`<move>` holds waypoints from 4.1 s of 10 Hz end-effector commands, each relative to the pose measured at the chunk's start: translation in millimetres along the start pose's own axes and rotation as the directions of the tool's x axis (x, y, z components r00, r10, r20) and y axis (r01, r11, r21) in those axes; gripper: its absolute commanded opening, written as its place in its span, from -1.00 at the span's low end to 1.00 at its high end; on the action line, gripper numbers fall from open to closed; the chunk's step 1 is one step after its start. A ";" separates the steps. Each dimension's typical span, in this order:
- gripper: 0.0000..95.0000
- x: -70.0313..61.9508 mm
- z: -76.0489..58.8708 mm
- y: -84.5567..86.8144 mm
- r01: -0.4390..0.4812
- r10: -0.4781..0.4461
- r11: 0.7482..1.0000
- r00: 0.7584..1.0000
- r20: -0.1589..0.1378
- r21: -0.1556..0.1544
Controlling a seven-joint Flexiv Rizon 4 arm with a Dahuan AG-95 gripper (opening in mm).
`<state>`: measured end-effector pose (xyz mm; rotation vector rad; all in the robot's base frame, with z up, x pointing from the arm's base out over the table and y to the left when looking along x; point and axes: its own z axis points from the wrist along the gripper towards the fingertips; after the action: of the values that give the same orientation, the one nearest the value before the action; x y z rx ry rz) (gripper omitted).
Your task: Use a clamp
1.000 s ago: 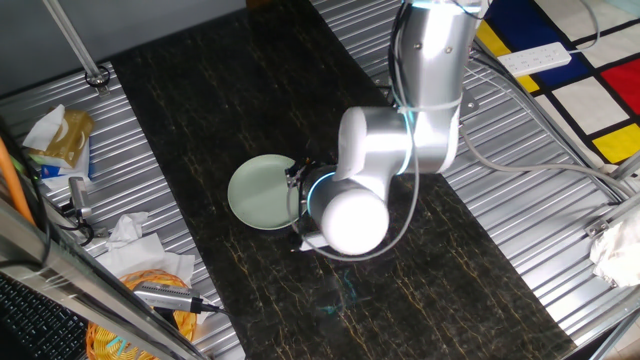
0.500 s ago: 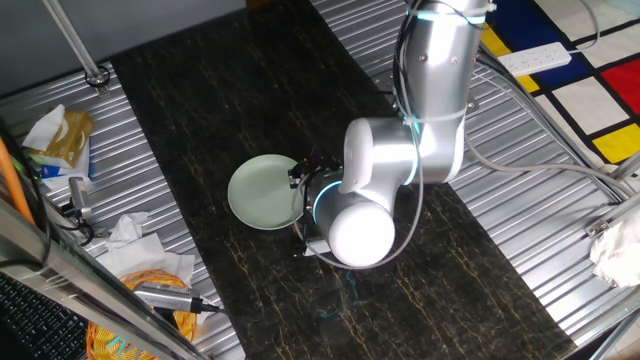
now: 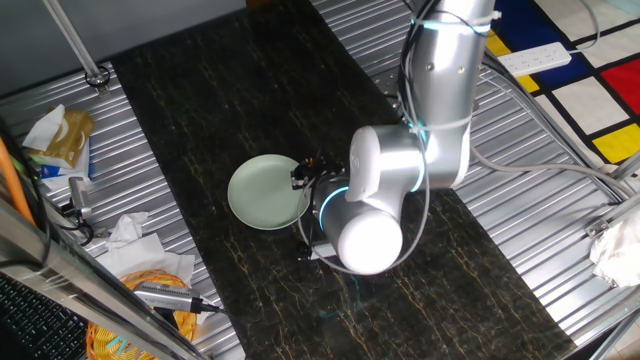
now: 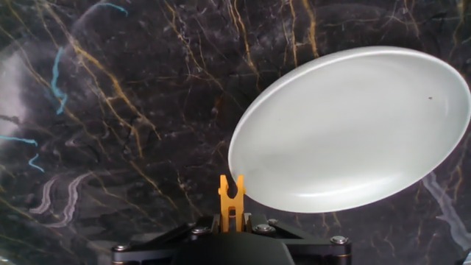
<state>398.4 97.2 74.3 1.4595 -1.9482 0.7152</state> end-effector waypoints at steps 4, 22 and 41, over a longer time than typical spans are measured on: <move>-1.00 -2.3 3.2 -0.5 0.000 0.000 1.000 1.000 -0.015 0.006; -1.00 -6.7 9.5 3.9 0.017 -0.017 1.000 0.999 -0.045 -0.007; -1.00 -10.4 12.5 2.8 -0.014 0.014 1.000 0.998 -0.067 0.005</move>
<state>395.9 95.4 58.1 1.4083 -1.9070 0.7670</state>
